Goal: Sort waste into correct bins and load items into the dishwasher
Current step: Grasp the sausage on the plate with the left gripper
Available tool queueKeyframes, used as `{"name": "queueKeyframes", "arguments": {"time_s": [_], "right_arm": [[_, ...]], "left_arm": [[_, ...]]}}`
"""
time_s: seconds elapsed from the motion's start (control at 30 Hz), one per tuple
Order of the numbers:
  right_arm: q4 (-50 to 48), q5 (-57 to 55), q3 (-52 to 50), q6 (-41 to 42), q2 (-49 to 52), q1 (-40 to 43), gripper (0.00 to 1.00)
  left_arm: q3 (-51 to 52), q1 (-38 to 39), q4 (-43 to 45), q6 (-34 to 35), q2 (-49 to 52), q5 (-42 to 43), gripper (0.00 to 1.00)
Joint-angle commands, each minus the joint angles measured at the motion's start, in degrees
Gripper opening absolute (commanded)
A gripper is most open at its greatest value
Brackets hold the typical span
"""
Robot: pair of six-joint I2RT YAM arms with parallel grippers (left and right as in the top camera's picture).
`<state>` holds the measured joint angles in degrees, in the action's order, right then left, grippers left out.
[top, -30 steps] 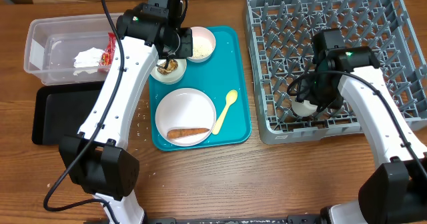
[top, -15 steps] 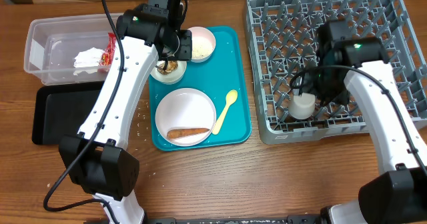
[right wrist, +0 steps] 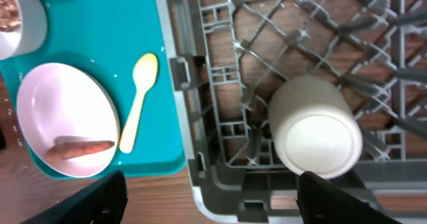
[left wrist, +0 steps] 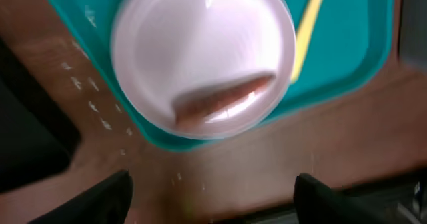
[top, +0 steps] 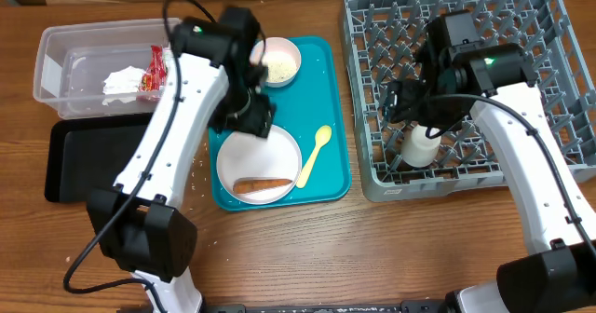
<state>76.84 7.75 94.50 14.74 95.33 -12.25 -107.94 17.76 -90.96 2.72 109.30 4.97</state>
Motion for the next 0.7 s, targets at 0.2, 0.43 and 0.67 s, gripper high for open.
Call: {"name": "queueKeyframes", "arguments": {"time_s": [0.2, 0.43, 0.67], "right_arm": [[-0.76, 0.46, 1.36, -1.81, -0.92, 0.0, 0.87], [-0.92, 0.48, 1.36, -2.84, -0.92, 0.0, 0.87], [-0.66, 0.46, 1.36, -2.82, -0.92, 0.0, 0.88]], "left_arm": [[17.97, 4.94, 7.58, -7.48, -0.02, 1.46, 0.81], [30.05, 5.51, 22.1, -7.63, -0.02, -7.04, 0.76], [36.2, 5.64, 31.21, -13.05, -0.02, -2.95, 0.59]]}}
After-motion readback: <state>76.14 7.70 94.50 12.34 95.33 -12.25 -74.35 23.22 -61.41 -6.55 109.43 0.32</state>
